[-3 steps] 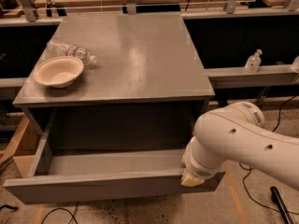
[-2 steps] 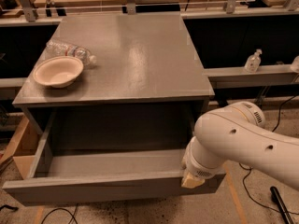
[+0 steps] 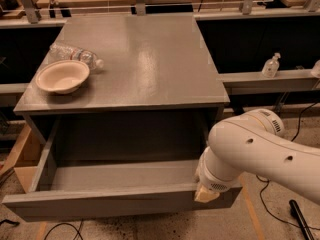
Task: Open top drawer
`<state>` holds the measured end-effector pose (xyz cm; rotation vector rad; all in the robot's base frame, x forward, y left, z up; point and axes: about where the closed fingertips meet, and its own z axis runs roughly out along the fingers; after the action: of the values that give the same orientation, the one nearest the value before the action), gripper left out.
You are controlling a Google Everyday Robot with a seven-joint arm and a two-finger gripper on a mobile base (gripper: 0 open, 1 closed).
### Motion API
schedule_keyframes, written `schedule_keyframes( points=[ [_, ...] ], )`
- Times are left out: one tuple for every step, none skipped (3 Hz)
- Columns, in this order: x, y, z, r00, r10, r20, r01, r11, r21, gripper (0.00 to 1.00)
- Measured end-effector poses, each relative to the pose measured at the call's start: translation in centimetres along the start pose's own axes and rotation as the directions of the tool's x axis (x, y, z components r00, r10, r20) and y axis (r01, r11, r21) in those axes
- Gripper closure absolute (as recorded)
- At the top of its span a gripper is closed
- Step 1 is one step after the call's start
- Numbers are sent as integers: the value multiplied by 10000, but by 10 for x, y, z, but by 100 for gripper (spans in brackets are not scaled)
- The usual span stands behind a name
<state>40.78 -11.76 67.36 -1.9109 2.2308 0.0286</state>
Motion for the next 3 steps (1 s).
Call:
schedule_keyframes(
  points=[
    [0,0,-1,10000,-14,-7,14,10000,12,25],
    [0,-8,-9,9997,-244,33,244,9997,76,3],
    [8,-20,-38,9996,-281,-98,286,9981,537,0]
  ],
)
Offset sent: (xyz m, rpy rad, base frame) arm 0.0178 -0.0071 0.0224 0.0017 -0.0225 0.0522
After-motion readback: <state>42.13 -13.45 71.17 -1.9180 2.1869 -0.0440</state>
